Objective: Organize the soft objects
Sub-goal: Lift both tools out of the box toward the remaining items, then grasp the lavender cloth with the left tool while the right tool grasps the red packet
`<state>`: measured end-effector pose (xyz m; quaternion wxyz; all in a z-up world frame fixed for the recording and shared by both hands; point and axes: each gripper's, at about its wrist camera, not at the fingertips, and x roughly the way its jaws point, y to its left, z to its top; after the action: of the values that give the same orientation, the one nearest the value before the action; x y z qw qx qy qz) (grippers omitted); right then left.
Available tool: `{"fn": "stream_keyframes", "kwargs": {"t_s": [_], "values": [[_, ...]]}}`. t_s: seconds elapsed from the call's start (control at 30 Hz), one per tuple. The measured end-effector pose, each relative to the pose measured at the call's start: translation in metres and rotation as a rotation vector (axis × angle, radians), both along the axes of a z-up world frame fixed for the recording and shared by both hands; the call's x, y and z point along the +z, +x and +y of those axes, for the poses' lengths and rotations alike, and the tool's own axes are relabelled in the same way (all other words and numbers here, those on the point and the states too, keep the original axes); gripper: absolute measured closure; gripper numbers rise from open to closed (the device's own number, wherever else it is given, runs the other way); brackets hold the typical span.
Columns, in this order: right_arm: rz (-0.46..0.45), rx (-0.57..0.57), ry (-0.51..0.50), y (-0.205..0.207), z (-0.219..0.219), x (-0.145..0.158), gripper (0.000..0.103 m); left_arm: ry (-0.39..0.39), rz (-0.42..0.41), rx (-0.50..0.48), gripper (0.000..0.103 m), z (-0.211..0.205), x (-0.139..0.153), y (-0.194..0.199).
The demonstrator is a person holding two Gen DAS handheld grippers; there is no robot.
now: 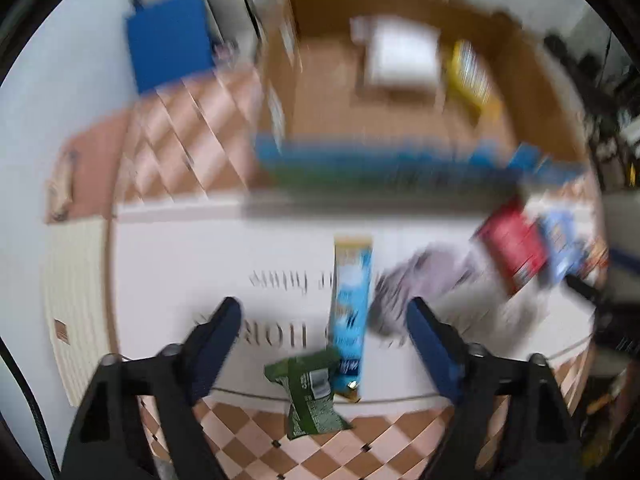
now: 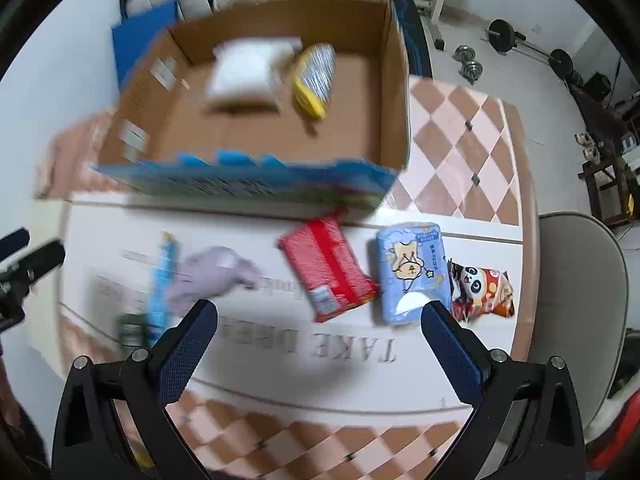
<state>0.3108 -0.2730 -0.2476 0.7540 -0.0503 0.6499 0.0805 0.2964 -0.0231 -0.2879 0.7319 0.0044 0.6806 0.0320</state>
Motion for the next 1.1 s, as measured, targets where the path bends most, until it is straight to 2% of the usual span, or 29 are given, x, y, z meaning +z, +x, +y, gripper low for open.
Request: {"fn": "stream_keyframes", "kwargs": {"t_s": [0.07,0.13,0.23,0.3,0.37,0.47,0.53,0.63,0.7,0.83,0.97,1.1], "values": [[0.030,0.023,-0.048,0.008,0.000,-0.029,0.000,-0.005,0.113,-0.024,0.036,-0.001,-0.048,-0.001],[0.065,0.037,-0.044,0.015,0.000,-0.051,0.000,-0.019,0.193,-0.039,0.036,-0.003,-0.080,-0.006],[0.104,0.051,-0.050,0.022,0.002,-0.076,0.000,-0.029,0.232,-0.027,0.037,-0.005,-0.101,-0.012],[0.120,0.057,-0.050,0.026,0.002,-0.086,0.000,-0.074,0.205,-0.005,0.037,-0.007,-0.095,-0.013],[0.139,0.060,-0.036,0.029,0.001,-0.093,0.000,-0.096,0.163,-0.025,0.037,-0.016,-0.085,-0.011],[0.165,0.082,-0.024,0.034,0.001,-0.104,0.001,-0.067,0.090,-0.150,0.037,-0.043,-0.067,-0.001],[0.187,0.084,-0.010,0.040,-0.001,-0.112,0.007,-0.048,0.070,-0.237,0.036,-0.062,-0.062,0.005],[0.200,0.079,0.011,0.049,-0.002,-0.119,0.019,-0.062,0.086,-0.322,0.035,-0.083,-0.056,0.012],[0.229,0.071,0.036,0.053,-0.005,-0.125,0.037,-0.082,0.096,-0.362,0.035,-0.093,-0.046,0.014],[0.264,0.060,0.022,0.048,-0.013,-0.131,0.048,-0.067,0.089,-0.448,0.035,-0.105,-0.019,0.006],[0.331,0.027,0.038,0.028,-0.028,-0.130,0.050,-0.013,0.114,-0.550,0.035,-0.123,-0.024,0.002],[0.325,-0.009,0.058,0.009,-0.045,-0.131,0.050,0.029,0.161,-0.620,0.035,-0.145,-0.055,0.012]]}}
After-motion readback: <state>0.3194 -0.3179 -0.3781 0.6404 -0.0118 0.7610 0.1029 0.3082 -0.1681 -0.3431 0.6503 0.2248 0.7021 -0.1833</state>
